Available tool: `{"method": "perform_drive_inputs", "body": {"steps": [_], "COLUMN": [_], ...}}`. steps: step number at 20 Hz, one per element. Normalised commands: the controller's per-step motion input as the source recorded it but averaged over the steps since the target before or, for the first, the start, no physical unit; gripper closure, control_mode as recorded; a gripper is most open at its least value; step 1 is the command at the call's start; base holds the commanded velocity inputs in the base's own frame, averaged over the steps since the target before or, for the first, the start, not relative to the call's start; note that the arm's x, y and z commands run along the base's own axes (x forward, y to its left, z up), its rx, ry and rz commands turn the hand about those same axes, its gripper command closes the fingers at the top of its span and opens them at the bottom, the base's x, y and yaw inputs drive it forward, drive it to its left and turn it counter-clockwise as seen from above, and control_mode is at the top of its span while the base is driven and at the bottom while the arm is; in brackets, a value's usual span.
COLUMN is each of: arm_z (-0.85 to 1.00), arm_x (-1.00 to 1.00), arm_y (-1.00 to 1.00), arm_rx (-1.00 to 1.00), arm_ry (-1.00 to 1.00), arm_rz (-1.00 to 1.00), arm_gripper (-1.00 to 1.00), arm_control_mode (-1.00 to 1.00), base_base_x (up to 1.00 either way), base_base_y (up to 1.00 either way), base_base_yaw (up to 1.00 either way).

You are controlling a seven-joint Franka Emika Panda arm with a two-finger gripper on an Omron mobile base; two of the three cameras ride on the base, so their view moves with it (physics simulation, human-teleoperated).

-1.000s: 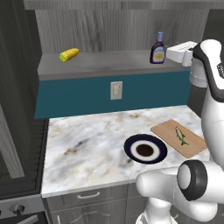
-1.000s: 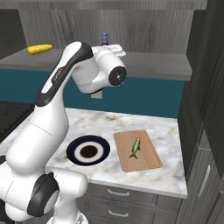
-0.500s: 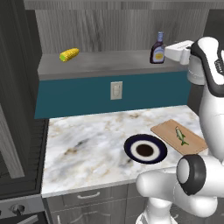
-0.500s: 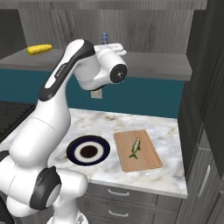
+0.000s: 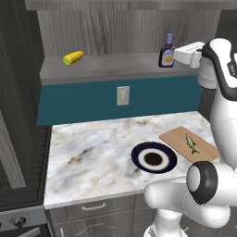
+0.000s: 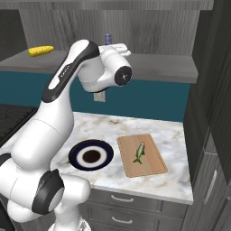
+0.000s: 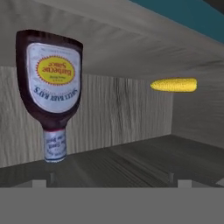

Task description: Pick the fish from the plate and place it on the cutting board. Then pick the condiment bottle from the cabinet and place it next to the cutting board.

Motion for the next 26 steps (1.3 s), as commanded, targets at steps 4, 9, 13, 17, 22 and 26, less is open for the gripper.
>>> {"method": "perform_drive_inputs", "body": {"steps": [4, 9, 13, 17, 22, 26], "arm_z": [0.0, 0.0, 0.0, 0.0, 0.0, 0.0], "arm_x": [0.0, 0.08, 0.1, 0.17, 0.18, 0.18], "arm_y": [0.0, 0.0, 0.0, 0.0, -0.03, -0.05], "arm_rx": [0.0, 0.0, 0.0, 0.0, 0.0, 0.0], "arm_ry": [-0.04, 0.0, 0.0, 0.0, 0.0, 0.0], "arm_rz": [0.0, 0.0, 0.0, 0.0, 0.0, 0.0], "arm_gripper": [-1.0, -1.0, -1.0, -1.0, -1.0, -1.0], "arm_control_mode": [-1.0, -1.0, -1.0, -1.0, -1.0, -1.0], "base_base_x": [0.0, 0.0, 0.0, 0.0, 0.0, 0.0], "base_base_y": [0.0, 0.0, 0.0, 0.0, 0.0, 0.0], "base_base_yaw": [0.0, 0.0, 0.0, 0.0, 0.0, 0.0]}}
